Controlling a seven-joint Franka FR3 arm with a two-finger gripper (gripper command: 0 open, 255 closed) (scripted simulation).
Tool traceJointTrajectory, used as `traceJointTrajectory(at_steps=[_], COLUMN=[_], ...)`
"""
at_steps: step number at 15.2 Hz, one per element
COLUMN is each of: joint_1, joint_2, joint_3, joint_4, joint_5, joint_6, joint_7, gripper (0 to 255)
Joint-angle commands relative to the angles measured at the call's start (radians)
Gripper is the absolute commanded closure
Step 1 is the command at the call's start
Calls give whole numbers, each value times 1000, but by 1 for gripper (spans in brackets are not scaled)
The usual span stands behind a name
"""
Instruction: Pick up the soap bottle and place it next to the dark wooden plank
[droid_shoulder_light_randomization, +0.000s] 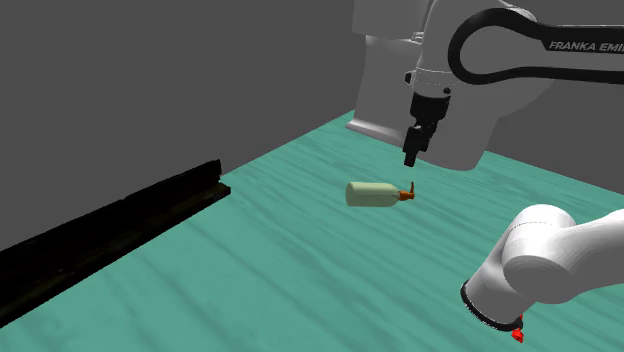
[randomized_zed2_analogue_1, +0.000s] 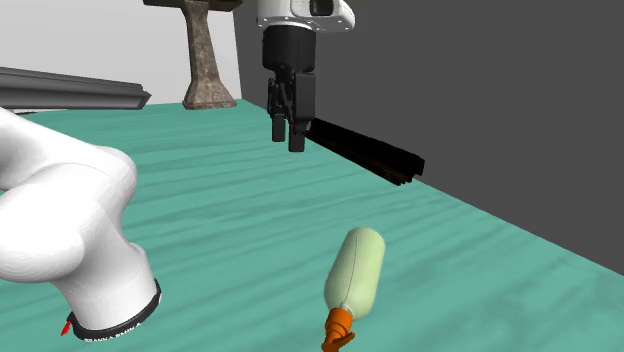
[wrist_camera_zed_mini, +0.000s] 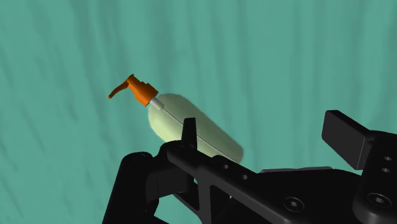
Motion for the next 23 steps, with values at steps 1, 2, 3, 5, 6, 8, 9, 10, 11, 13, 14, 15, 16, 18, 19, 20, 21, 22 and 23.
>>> traceJointTrajectory(at_steps=[1, 2, 3, 5, 6, 8, 9, 10, 11, 13, 14, 15, 16, 18, 19, 20, 21, 22, 23], joint_1=[0, 4, 7, 11, 13, 13, 13, 13, 14, 17, 20, 25, 31, 53, 69, 84, 86, 87, 89], joint_2=[0, -18, -33, -56, -63, -69, -66, -60, -51, -20, 1, 25, 53, 119, 156, 188, 199, 210, 222], joint_3=[0, -26, -54, -112, -143, -206, -239, -272, -307, -378, -415, -453, -491, -569, -610, -643, -649, -655, -661], joint_4=[0, -35, -69, -130, -157, -205, -226, -244, -260, -284, -292, -297, -300, -298, -293, -288, -295, -302, -308], joint_5=[0, -15, -31, -65, -83, -120, -139, -157, -176, -211, -227, -241, -253, -269, -271, -270, -272, -273, -274], joint_6=[0, 28, 56, 113, 143, 206, 238, 272, 306, 378, 415, 453, 492, 570, 610, 642, 660, 678, 696], joint_7=[0, -50, -99, -198, -248, -348, -399, -449, -500, -602, -654, -706, -759, -867, -924, -970, -971, -971, -972], gripper=[0, 0, 0, 0, 0, 0, 0, 0, 0, 0, 0, 0, 0, 0, 0, 0, 0, 0, 0])
